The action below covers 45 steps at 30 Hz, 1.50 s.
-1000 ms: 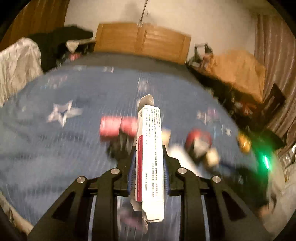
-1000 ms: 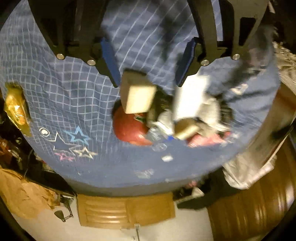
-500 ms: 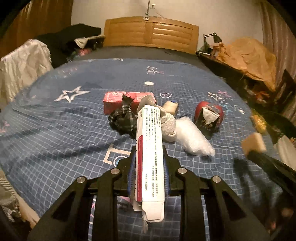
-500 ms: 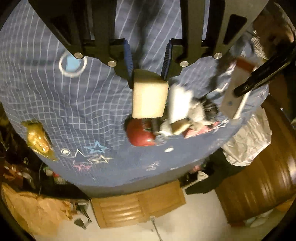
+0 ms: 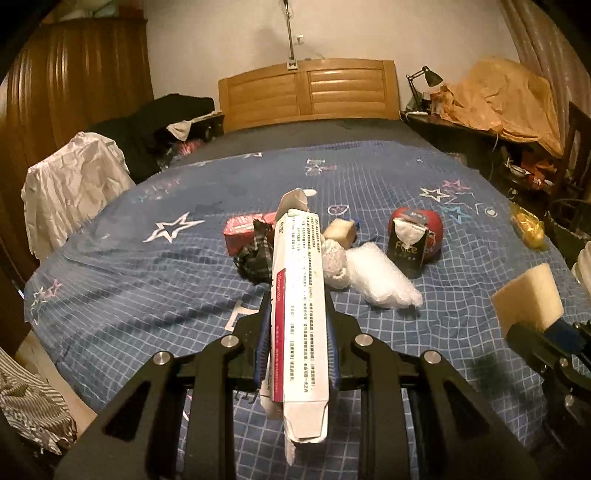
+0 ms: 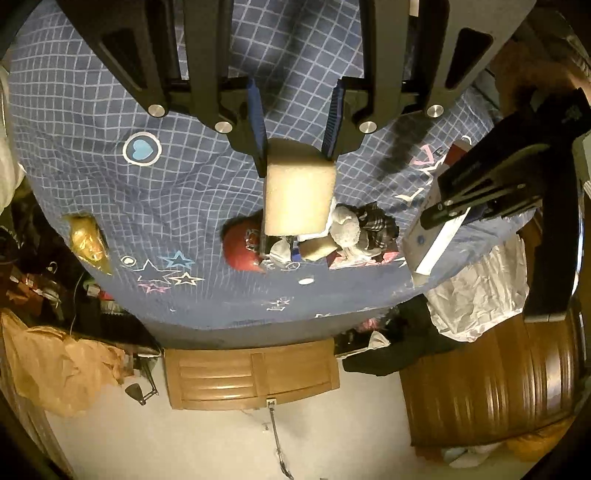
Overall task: Collect trash
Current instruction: 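Carry the tube box and sponge over the white bucket with both grippers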
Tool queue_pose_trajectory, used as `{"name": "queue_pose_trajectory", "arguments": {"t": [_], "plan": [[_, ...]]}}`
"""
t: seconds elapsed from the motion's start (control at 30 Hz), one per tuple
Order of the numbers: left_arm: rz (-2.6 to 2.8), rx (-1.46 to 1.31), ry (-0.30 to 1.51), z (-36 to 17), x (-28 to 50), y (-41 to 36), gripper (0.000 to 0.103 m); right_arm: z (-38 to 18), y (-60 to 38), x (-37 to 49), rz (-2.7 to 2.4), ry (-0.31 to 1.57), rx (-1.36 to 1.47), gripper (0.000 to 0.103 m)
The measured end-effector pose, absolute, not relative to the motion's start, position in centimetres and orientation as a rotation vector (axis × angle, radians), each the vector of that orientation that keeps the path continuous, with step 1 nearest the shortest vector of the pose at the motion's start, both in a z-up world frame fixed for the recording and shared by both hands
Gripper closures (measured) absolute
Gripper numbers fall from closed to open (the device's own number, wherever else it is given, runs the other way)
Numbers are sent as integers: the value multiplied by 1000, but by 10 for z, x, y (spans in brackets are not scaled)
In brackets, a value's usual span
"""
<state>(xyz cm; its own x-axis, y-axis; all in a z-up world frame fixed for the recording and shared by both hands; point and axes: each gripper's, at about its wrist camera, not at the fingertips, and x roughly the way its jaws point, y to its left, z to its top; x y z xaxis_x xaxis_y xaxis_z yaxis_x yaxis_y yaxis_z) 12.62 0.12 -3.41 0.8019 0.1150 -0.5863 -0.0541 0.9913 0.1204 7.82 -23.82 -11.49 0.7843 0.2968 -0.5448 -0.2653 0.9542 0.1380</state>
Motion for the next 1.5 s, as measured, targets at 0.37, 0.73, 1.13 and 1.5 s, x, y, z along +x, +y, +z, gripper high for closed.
{"name": "queue_pose_trajectory", "arguments": {"t": [0.37, 0.73, 1.13, 1.5], "plan": [[96, 113, 606, -25, 120, -5, 80, -103, -234, 64, 314, 567, 25, 73], [57, 147, 582, -15, 121, -29, 80, -88, -249, 51, 276, 513, 36, 73], [-88, 205, 515, 9, 136, -115, 79, -48, -327, 30, 107, 404, 77, 73], [-260, 281, 462, 21, 142, -221, 79, -27, -444, 12, -95, 361, 129, 73]]}}
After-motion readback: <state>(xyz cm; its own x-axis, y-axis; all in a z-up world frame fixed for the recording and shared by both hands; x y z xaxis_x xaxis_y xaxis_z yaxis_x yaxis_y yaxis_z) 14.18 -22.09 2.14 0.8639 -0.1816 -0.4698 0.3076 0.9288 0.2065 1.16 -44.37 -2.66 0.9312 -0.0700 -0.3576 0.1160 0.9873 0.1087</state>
